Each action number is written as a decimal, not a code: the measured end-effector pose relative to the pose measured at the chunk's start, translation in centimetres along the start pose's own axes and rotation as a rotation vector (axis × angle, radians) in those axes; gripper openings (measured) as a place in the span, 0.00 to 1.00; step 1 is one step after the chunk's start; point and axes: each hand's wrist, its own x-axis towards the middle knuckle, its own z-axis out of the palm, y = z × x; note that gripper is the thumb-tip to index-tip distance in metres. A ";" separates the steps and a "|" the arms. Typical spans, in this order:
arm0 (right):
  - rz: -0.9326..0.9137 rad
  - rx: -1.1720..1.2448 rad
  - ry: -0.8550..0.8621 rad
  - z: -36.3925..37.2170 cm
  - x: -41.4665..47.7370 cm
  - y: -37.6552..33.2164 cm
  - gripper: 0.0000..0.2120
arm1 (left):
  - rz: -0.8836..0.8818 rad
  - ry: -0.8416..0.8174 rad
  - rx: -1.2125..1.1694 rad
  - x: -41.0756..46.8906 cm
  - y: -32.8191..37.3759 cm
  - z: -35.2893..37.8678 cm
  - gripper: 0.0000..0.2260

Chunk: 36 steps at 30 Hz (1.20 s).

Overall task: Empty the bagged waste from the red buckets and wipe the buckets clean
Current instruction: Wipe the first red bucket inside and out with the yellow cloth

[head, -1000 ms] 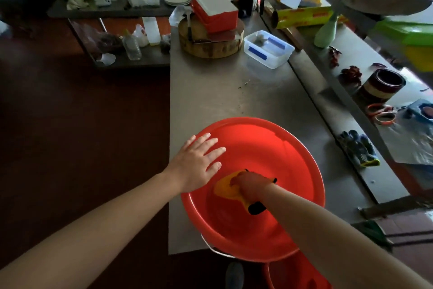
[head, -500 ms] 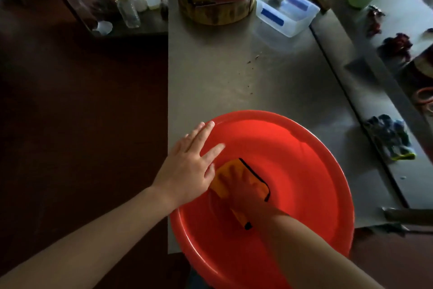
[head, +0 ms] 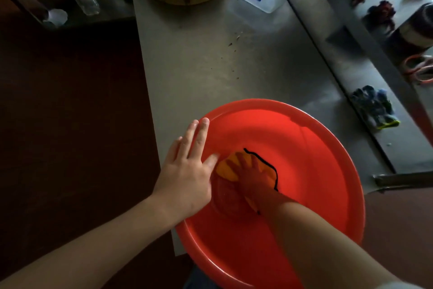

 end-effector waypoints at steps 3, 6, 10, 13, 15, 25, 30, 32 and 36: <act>0.017 0.043 0.053 0.0 -0.8 2.0 0.30 | -0.003 0.010 -0.016 0.0 0.2 0.0 0.19; 0.078 0.099 0.081 0.2 -1.4 2.4 0.31 | -0.006 0.019 -0.028 0.1 0.2 0.0 0.17; 0.163 0.180 0.120 0.7 -1.7 0.4 0.32 | 0.001 0.039 -0.058 0.1 0.3 0.0 0.18; 0.128 0.204 -0.012 1.1 -1.6 -1.9 0.35 | 0.011 0.052 -0.076 0.1 0.3 0.0 0.19; 0.030 0.136 -0.022 1.3 -1.9 -3.9 0.33 | 0.010 0.051 -0.081 0.1 0.3 -0.1 0.18; 0.019 0.115 -0.025 1.2 -3.8 -4.4 0.32 | 0.011 0.038 -0.072 0.0 -0.1 -0.1 0.20; 0.197 0.160 0.026 0.7 -5.3 0.3 0.30 | 0.014 0.023 -0.058 0.0 0.0 -0.3 0.25; 0.234 0.200 0.026 0.4 -5.2 1.5 0.29 | 0.004 0.025 -0.071 0.1 0.0 -0.3 0.28; 0.262 0.225 0.000 -0.5 -5.3 1.3 0.28 | -0.056 0.078 -0.161 0.1 0.1 -0.3 0.31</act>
